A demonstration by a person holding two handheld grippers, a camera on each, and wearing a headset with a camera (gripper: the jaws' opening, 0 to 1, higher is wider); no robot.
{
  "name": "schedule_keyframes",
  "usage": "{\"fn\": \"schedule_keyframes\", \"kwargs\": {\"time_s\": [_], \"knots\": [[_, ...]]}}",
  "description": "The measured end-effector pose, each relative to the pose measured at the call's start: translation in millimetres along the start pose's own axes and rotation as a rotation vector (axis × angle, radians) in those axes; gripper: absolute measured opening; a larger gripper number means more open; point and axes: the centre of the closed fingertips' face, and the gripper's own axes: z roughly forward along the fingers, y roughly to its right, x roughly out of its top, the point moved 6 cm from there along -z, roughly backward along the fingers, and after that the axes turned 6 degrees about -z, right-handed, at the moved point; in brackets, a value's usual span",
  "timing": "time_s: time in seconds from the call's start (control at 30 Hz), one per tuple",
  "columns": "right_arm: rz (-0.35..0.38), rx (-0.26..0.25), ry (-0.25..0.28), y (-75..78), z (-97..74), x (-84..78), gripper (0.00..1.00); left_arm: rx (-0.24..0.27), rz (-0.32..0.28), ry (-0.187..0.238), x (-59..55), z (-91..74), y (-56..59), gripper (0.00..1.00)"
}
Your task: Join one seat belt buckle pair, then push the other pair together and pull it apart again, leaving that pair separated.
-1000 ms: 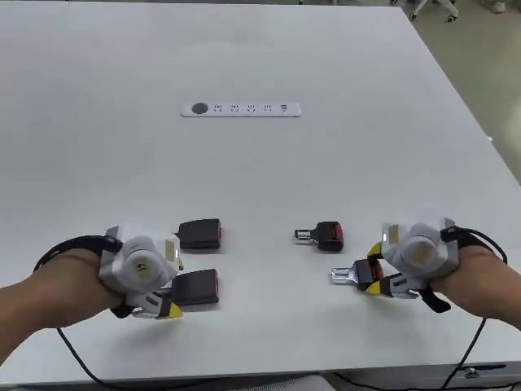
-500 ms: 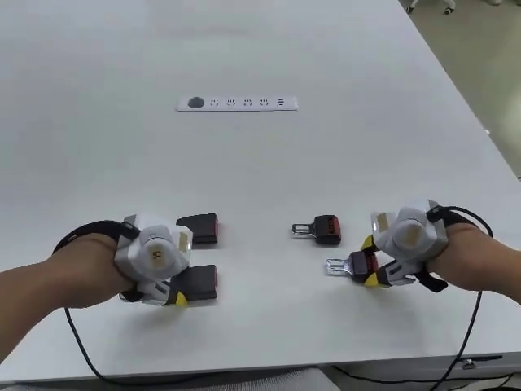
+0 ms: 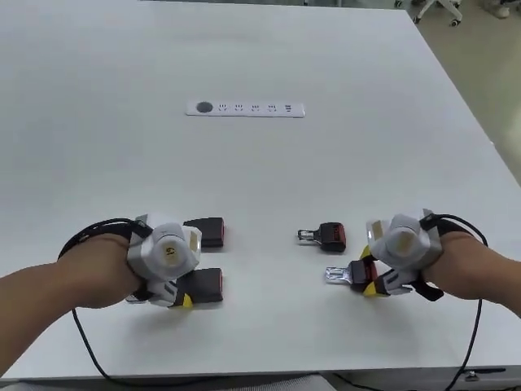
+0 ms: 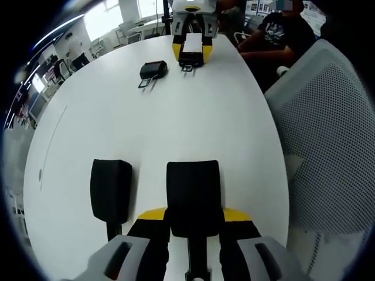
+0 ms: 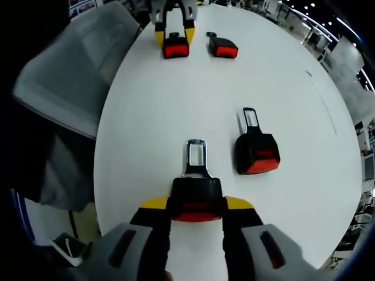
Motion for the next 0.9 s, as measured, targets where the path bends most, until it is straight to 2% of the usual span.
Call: {"fn": "schedule_keyframes", "kwargs": {"time_s": [0.13,0.27,0.33,0.47,0.9], "knots": [[0.0,-0.001,0.011,-5.1,1.2,5.7,0.34,0.002,0.0,-0.004,0.2,0.3,0.2,0.33],[0.036,-0.013,0.034,-8.0,4.9,15.8,0.34,-0.007,-0.002,-0.013,1.1,1.0,-0.2,0.33],[0.029,-0.014,0.05,-10.5,7.3,22.8,0.34,-0.012,0.021,-0.007,1.5,0.9,0.3,0.33],[0.024,-0.014,0.082,-14.6,12.4,39.3,0.34,-0.006,0.011,-0.003,0.8,0.8,1.0,0.33],[0.022,-0.029,0.174,-17.0,28.7,88.1,0.34,-0.008,0.028,-0.051,4.3,2.2,2.1,0.33]]}}
